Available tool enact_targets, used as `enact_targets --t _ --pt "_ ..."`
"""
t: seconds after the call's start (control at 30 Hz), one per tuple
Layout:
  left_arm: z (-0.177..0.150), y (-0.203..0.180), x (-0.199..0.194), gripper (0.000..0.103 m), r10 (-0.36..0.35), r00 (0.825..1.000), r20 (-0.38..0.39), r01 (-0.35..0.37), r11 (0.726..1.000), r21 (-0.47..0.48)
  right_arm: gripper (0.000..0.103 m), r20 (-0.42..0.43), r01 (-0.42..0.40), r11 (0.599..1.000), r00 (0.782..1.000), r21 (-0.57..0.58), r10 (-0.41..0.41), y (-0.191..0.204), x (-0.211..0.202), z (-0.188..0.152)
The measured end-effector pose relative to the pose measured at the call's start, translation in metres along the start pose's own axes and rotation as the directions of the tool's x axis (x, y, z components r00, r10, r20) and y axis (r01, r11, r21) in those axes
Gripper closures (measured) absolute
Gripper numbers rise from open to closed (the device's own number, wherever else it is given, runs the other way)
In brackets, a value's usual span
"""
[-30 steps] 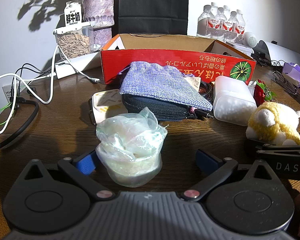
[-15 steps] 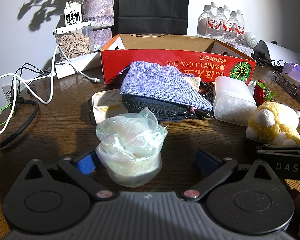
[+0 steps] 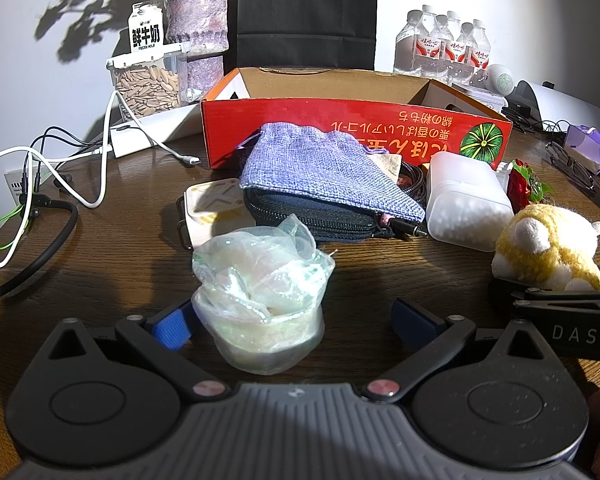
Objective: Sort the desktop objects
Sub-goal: 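Approach the bagged cup with the left tool while the right tool approaches the plush toy, then grasp the bagged cup with the left tool while the right tool grasps the plush toy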
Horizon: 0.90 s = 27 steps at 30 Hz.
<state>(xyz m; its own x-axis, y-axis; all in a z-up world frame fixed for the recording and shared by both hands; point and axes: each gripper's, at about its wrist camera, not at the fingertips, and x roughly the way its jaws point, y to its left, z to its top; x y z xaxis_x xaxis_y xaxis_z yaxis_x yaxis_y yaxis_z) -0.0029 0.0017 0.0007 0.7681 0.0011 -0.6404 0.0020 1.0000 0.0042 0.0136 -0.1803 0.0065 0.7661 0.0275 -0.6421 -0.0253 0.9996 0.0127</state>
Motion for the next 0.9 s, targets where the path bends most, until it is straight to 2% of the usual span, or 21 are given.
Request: enact_targets --t 0.3,0.43,0.47,0.53,0.63,0.7,0.77,0.8,0.83,0.9 --pt "-0.001 0.0 -0.001 0.0 -0.002 1.0 -0.001 0.002 1.0 0.001 0.0 0.0 -0.003 1.0 1.0 -0.003 0.003 -0.001 0.0 0.0" --pt "-0.004 0.003 -0.012 0.0 -0.063 0.998 0.025 0.063 0.998 0.02 0.0 -0.028 -0.087 0.992 0.996 -0.091 0.084 -0.011 -0.007 0.0" --pt "-0.005 0.006 -0.019 0.0 -0.078 0.995 0.059 0.077 0.997 0.018 0.0 -0.013 -0.088 0.993 0.996 -0.079 0.087 -0.017 -0.013 -0.001" --pt "-0.005 0.012 -0.034 0.0 -0.099 0.986 0.131 0.096 0.995 0.031 0.0 0.068 -0.126 0.991 0.989 -0.037 0.128 -0.032 -0.031 -0.005" --pt "0.002 0.018 -0.039 0.0 -0.096 0.98 0.172 0.089 0.995 0.05 0.002 0.124 -0.217 0.975 0.967 -0.048 0.222 -0.042 -0.046 -0.003" --pt "0.007 0.02 -0.035 0.0 -0.082 0.981 0.175 0.075 0.996 0.051 0.002 0.143 -0.199 0.977 0.968 -0.076 0.208 -0.039 -0.049 -0.001" --pt "0.009 0.021 -0.028 0.007 -0.083 0.985 0.151 0.077 0.996 0.045 0.007 0.144 -0.177 0.979 0.971 -0.103 0.19 -0.034 -0.046 0.0" --pt "0.009 0.022 -0.026 0.018 -0.089 0.986 0.143 0.085 0.996 0.037 0.009 0.143 -0.18 0.979 0.971 -0.099 0.193 -0.033 -0.044 0.001" --pt "0.008 0.023 -0.025 0.037 -0.092 0.987 0.135 0.089 0.996 0.029 0.014 0.143 -0.193 0.977 0.968 -0.087 0.204 -0.033 -0.042 0.001" --pt "0.006 0.024 -0.025 0.053 -0.085 0.99 0.114 0.084 0.996 0.016 0.032 0.111 -0.214 0.974 0.969 -0.074 0.222 -0.031 -0.035 0.002"
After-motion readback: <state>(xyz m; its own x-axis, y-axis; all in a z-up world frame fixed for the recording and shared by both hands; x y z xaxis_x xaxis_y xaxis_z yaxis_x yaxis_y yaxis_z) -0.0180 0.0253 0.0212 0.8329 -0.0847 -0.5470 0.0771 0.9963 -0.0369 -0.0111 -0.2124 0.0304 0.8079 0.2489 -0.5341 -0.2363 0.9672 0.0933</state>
